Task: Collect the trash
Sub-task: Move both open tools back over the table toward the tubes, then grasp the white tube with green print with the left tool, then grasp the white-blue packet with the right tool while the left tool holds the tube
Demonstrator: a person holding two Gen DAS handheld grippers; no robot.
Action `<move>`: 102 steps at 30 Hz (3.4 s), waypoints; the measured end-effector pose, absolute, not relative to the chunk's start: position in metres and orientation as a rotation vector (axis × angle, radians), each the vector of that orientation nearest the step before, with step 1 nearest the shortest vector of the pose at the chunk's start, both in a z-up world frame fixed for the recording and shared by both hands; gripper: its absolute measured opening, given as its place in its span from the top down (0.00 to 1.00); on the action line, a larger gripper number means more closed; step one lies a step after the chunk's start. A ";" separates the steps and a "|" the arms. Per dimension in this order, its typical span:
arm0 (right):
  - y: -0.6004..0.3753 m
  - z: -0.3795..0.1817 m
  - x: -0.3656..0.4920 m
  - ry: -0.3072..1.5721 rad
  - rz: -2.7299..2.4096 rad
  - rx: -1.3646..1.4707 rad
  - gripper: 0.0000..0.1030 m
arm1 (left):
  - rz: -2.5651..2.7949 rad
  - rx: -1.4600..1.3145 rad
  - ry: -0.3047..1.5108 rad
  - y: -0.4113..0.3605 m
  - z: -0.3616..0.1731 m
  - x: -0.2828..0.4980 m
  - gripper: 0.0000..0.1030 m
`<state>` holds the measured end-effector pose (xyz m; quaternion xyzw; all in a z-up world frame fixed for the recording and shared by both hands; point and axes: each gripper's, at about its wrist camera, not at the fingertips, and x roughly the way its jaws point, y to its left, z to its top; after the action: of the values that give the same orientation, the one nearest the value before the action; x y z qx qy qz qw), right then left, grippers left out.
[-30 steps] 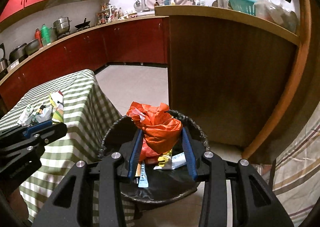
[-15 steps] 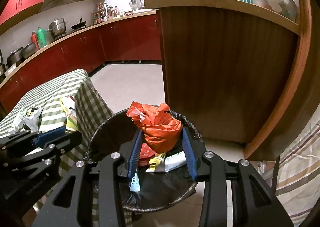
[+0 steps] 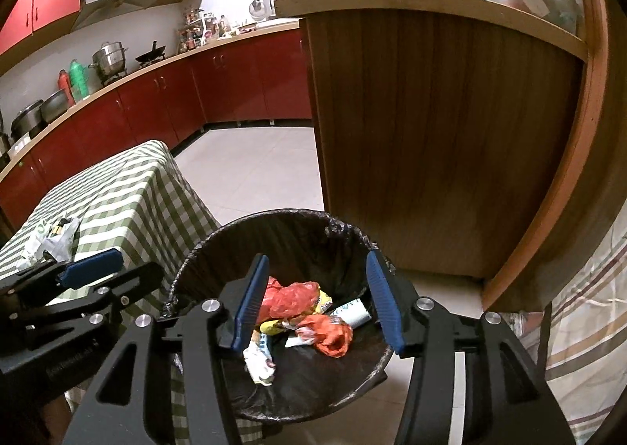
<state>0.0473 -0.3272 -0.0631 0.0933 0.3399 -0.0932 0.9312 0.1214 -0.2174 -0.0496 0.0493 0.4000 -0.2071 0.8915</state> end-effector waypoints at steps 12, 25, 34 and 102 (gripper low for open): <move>-0.288 -0.052 0.054 0.687 -0.114 0.184 0.50 | -0.335 0.067 0.810 -0.157 -0.032 0.116 0.45; -0.207 -0.042 0.071 0.690 0.044 0.144 0.50 | -0.132 0.021 0.810 -0.056 -0.024 0.113 0.40; -0.160 -0.039 0.081 0.702 0.131 0.106 0.50 | 0.027 -0.019 0.828 0.010 -0.026 0.112 0.39; -0.072 -0.055 0.142 0.837 0.193 -0.014 0.67 | 0.106 -0.202 0.885 0.162 -0.046 0.098 0.92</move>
<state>0.1425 -0.0716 -0.0547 -0.0069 0.4058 0.0935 0.9092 0.0976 0.1617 -0.0463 -0.0977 0.4272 0.0514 0.8974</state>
